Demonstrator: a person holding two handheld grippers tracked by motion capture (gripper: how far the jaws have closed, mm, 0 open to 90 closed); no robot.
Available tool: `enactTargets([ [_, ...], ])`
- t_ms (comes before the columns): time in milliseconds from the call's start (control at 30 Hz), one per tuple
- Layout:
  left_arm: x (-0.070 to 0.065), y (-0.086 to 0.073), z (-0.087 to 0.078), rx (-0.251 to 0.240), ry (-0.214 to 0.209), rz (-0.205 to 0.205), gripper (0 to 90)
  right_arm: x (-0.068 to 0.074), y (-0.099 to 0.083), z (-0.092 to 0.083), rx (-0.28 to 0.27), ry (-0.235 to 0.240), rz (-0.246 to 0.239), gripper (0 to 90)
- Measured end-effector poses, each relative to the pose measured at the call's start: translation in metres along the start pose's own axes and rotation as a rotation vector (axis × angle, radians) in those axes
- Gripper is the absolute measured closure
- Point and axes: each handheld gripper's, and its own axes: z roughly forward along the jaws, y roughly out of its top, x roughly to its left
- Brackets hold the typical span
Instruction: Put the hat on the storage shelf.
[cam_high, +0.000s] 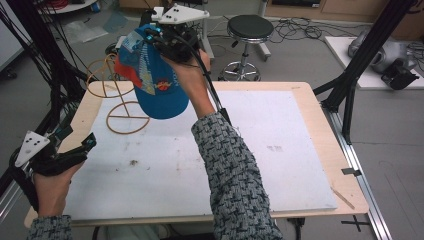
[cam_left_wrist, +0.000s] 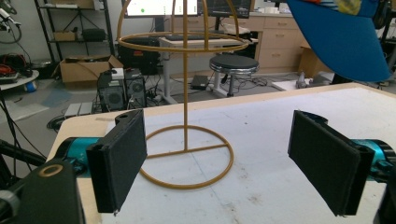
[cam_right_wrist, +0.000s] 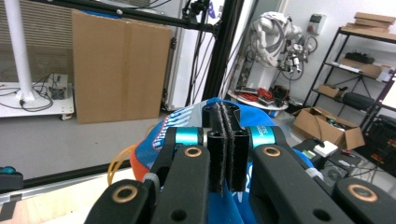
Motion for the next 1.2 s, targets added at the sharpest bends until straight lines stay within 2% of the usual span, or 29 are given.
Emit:
enactTargets([
  [500,0.005,0.000,-0.003,-0.010,0.009,-0.018,19.7,0.021,0.022,0.044,-0.011,0.062,-0.005,89.6],
  [733,0.005,0.000,-0.003,-0.016,0.007,-0.022,19.7,0.031,0.027,0.065,0.001,0.085,-0.010,89.6],
  [1000,0.006,0.001,-0.004,-0.019,0.006,-0.024,19.7,0.037,0.028,0.085,0.022,0.095,-0.011,89.5],
  [1200,0.008,0.001,-0.006,-0.025,0.013,-0.028,19.7,0.036,0.026,0.098,0.046,0.091,-0.005,89.6],
])
